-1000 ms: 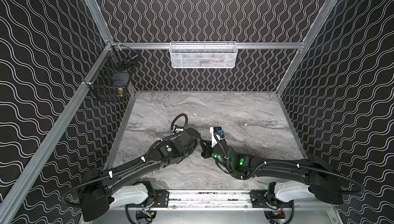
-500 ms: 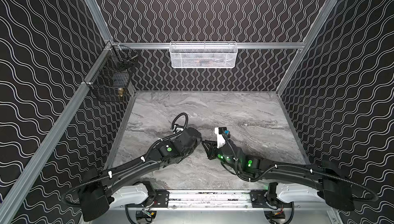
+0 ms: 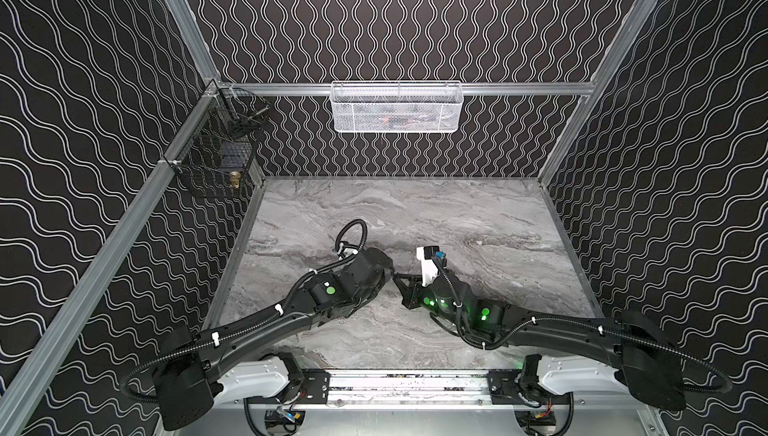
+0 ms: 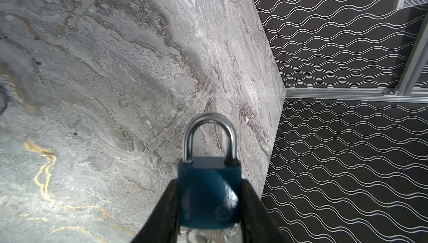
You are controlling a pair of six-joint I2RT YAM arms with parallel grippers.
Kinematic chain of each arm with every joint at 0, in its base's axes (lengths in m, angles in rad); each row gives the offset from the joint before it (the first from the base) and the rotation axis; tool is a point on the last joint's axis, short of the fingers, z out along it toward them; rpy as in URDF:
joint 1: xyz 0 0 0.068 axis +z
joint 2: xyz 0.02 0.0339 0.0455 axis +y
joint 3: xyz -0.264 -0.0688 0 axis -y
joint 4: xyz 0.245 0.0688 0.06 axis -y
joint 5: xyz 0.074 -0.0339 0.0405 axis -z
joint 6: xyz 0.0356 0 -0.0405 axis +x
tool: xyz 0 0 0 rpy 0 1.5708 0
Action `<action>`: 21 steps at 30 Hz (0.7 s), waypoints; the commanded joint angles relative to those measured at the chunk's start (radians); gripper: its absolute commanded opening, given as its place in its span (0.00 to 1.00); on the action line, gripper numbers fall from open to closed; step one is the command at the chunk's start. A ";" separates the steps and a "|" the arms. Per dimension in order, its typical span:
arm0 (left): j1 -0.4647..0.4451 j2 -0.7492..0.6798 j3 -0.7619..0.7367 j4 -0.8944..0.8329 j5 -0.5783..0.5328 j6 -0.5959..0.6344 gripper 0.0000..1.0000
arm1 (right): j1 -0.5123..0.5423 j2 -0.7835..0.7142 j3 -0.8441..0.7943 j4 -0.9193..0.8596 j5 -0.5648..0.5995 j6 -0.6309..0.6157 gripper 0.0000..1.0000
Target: Unlock with the key
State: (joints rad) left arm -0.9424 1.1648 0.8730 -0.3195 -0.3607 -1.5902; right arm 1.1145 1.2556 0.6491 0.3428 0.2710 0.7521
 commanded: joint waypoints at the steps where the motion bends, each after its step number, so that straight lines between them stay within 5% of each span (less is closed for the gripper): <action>1: -0.001 0.004 0.012 0.040 -0.001 0.019 0.01 | -0.004 0.006 0.003 0.044 -0.009 0.017 0.07; 21: -0.012 -0.003 0.012 0.095 0.058 0.033 0.00 | -0.035 0.058 0.059 0.073 -0.044 -0.015 0.01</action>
State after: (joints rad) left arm -0.9424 1.1690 0.8745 -0.3027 -0.3813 -1.5677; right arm 1.0824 1.3098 0.6914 0.3492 0.2375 0.7479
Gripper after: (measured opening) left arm 0.393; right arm 0.050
